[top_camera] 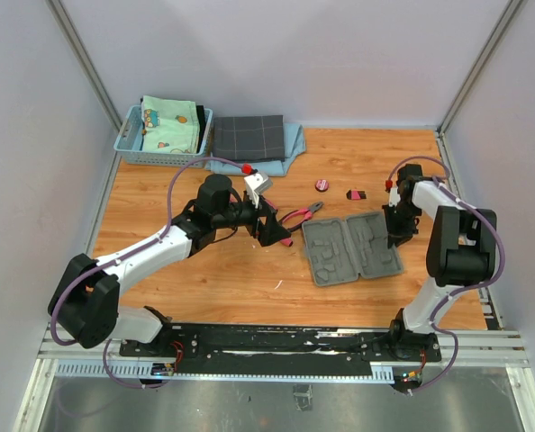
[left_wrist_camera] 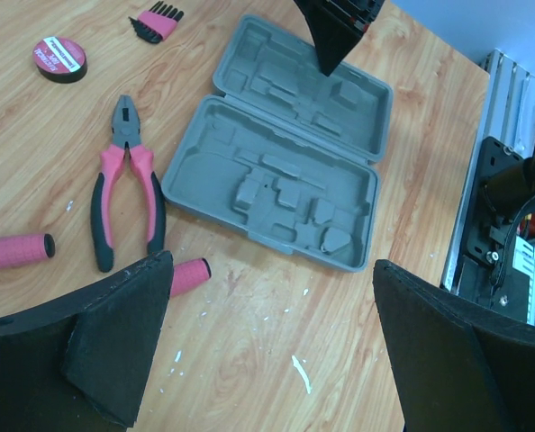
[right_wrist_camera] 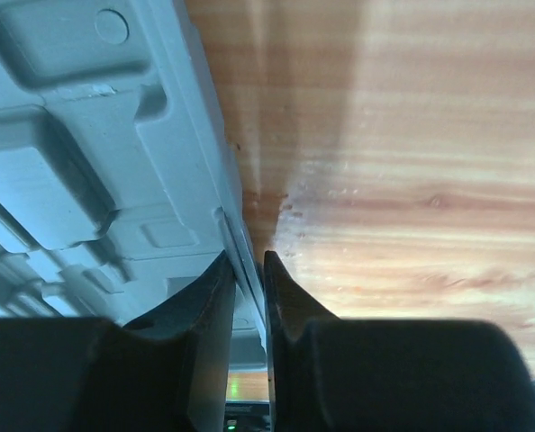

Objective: Pack the tool kit
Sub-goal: Open the toolbox at the center of the board, then pick up the pliers at the center of the board.

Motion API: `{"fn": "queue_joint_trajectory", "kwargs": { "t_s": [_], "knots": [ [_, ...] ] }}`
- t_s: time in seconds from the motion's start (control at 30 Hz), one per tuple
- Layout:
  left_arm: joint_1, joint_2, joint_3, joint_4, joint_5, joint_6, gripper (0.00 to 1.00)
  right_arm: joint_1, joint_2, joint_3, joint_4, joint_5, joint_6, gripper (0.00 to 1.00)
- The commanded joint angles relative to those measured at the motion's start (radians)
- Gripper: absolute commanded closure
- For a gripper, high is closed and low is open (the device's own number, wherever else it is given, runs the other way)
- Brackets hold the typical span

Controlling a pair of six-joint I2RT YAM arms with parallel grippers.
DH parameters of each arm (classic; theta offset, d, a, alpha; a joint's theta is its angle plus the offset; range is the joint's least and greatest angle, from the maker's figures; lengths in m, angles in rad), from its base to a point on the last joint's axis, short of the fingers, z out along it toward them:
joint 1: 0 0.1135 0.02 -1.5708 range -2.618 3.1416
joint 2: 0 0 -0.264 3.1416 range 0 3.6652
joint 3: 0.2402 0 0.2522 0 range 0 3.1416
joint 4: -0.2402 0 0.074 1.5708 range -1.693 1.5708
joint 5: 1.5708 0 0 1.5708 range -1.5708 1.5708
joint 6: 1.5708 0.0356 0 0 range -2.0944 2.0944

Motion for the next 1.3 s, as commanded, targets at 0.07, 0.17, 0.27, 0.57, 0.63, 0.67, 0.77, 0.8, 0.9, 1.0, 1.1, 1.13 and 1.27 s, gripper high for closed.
{"fn": "queue_joint_trajectory", "kwargs": {
  "t_s": [0.07,0.17,0.27,0.57,0.63,0.67,0.77,0.8,0.9,1.0,1.1,1.13,1.27],
  "knots": [
    [0.005,0.001,0.034,0.021,-0.007,-0.006,0.04,-0.010,-0.022,-0.068,-0.053,0.016,0.151,0.72],
    [0.005,-0.002,0.029,0.023,-0.010,-0.005,0.04,-0.011,-0.087,-0.064,-0.066,-0.002,0.161,0.51],
    [0.005,-0.002,0.026,0.025,-0.020,-0.005,0.04,-0.011,-0.178,-0.027,-0.081,-0.016,0.172,0.37],
    [0.005,0.003,0.030,0.028,-0.052,-0.012,0.04,0.020,-0.244,0.286,-0.160,-0.046,0.312,0.31],
    [0.005,0.000,0.028,0.028,-0.065,-0.016,0.04,0.065,-0.194,0.362,-0.179,-0.037,0.382,0.32],
    [0.005,-0.002,0.027,0.028,-0.077,-0.019,0.04,0.094,-0.148,0.395,-0.188,-0.027,0.409,0.33],
    [0.005,-0.006,0.028,0.013,-0.113,-0.016,0.04,0.198,-0.044,0.471,-0.191,0.016,0.478,0.38],
    [0.005,-0.007,0.031,0.003,-0.130,-0.011,0.04,0.230,-0.009,0.492,-0.188,0.028,0.502,0.39],
    [0.008,-0.010,0.036,-0.019,-0.178,0.017,0.03,0.310,0.083,0.546,-0.168,0.040,0.543,0.40],
    [0.020,-0.013,0.037,-0.020,-0.201,0.033,0.04,0.368,0.144,0.599,-0.168,0.043,0.554,0.41],
    [0.022,0.002,0.042,-0.016,-0.206,0.066,0.05,0.383,0.151,0.612,-0.168,0.042,0.561,0.41],
    [0.023,0.019,0.055,-0.015,-0.209,0.079,0.05,0.384,0.144,0.607,-0.168,0.043,0.560,0.41],
    [0.022,0.181,0.175,-0.056,-0.235,0.146,0.14,0.378,0.082,0.577,-0.175,0.062,0.542,0.38]
  ]
}}
